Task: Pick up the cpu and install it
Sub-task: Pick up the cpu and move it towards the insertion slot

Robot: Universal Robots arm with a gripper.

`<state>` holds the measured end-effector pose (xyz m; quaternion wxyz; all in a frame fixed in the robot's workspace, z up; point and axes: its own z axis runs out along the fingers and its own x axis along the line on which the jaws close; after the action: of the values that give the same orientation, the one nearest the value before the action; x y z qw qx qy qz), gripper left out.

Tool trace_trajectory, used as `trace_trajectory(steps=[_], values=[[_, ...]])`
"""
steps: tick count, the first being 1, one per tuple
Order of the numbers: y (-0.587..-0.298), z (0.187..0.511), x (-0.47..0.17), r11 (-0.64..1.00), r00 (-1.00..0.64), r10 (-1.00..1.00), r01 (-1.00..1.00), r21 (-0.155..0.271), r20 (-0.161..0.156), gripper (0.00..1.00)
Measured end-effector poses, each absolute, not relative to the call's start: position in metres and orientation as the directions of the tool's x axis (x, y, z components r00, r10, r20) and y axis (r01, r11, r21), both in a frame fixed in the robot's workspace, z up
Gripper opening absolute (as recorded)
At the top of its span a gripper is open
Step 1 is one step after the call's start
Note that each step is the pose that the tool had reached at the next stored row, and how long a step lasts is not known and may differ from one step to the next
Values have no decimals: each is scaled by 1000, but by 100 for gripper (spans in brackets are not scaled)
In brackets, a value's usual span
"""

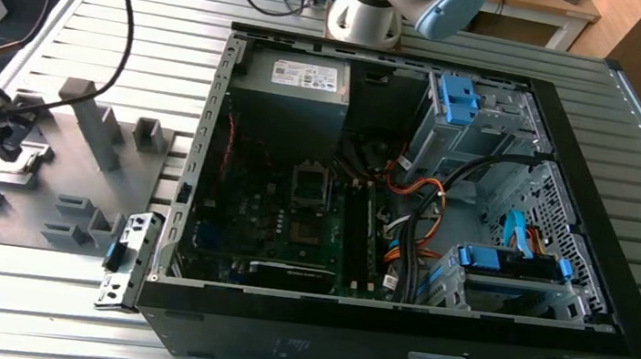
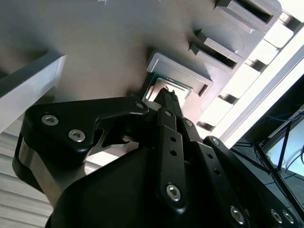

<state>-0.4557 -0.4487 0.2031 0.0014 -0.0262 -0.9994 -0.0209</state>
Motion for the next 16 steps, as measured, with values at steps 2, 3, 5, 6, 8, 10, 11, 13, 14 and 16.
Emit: trace_trajectory(steps=[2,3,5,6,8,10,11,13,14,16], values=[[-449,202,-456,998,-999,52,52,42,4,11],[-449,202,-456,998,-999,52,52,42,4,11],[-449,202,-456,998,-999,52,52,42,4,11],[-449,202,-456,998,-999,52,52,42,4,11],[-449,202,-456,998,-999,52,52,42,4,11],[-449,202,-456,998,-999,52,52,42,4,11],[-449,202,-456,998,-999,52,52,42,4,11],[-449,202,-456,998,-999,52,52,42,4,16],[-449,202,-456,998,-999,52,52,42,4,23],[-449,202,-456,998,-999,52,52,42,4,35]])
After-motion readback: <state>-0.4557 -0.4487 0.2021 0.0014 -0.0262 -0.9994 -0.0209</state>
